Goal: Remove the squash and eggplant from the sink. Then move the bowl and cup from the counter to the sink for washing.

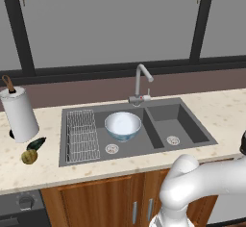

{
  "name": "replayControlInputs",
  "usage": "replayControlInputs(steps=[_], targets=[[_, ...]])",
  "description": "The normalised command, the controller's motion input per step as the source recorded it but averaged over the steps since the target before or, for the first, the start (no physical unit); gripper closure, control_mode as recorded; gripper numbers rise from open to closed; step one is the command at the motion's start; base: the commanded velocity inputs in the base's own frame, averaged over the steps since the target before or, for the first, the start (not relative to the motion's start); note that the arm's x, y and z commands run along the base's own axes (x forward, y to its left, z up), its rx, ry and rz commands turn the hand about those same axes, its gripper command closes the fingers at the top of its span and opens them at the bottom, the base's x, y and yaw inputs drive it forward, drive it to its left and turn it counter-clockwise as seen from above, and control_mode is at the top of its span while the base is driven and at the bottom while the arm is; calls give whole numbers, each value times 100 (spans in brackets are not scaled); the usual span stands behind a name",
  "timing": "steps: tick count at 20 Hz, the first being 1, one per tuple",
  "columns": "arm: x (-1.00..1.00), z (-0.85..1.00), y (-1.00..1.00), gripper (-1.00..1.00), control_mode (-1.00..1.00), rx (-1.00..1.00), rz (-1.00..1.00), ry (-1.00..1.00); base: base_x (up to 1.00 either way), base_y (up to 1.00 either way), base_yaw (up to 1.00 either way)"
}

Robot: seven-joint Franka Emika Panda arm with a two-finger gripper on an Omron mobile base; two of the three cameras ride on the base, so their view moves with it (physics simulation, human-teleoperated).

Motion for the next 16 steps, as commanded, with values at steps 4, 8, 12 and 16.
replayControlInputs(steps=[4,8,12,16], targets=[[2,-18,-5,-100,-100,0,0,0,0,0,0],[2,-14,-5,-100,-100,0,0,0,0,0,0],[3,-12,-6,-100,-100,0,0,0,0,0,0],[5,-13,-6,-100,-100,0,0,0,0,0,0]])
